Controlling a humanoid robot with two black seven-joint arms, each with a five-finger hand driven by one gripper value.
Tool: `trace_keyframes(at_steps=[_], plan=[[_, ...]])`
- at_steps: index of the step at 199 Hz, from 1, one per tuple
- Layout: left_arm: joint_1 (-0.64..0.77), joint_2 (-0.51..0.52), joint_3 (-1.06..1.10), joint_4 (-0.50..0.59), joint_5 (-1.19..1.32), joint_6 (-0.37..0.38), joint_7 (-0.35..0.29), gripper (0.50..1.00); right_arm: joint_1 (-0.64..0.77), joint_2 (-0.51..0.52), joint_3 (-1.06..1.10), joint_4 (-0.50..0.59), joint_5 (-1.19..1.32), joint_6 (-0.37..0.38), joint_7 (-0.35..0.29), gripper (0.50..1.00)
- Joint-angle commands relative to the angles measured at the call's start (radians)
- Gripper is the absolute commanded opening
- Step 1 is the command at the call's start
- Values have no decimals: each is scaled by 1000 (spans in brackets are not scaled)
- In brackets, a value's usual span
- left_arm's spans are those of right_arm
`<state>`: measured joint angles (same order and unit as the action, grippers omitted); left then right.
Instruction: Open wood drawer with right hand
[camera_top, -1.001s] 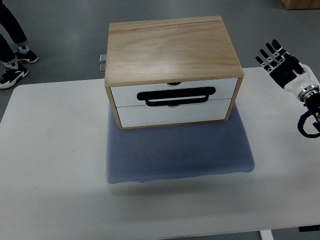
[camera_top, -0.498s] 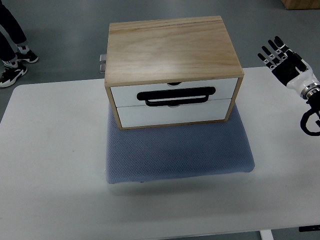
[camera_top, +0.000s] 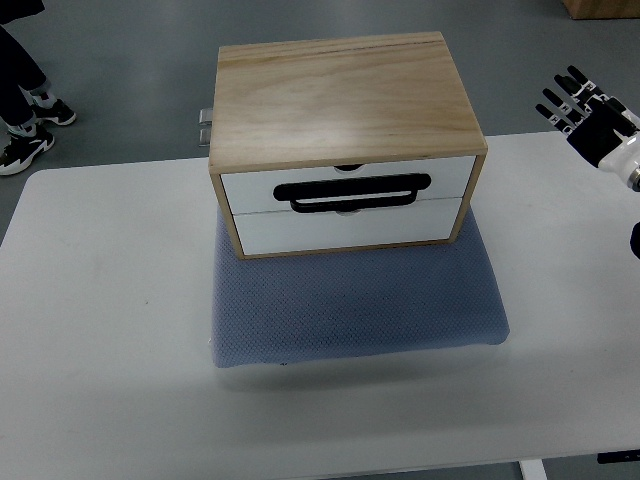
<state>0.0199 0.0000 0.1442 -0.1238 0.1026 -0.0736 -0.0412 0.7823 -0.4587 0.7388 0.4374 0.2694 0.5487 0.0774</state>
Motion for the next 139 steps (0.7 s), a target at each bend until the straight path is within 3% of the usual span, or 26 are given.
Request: trace_keyframes(at_steps=[1,81,139], plan=[[0,0,0,0,0,0,1,1000,0,-17,1,10,-24,7,1,944],[0,0,0,0,0,0,0,1000,44,-138,-91,86,-223,62,18,942],[0,0,0,1,0,0,0,1000,192,-353,-484,256,-231,62,257,944]])
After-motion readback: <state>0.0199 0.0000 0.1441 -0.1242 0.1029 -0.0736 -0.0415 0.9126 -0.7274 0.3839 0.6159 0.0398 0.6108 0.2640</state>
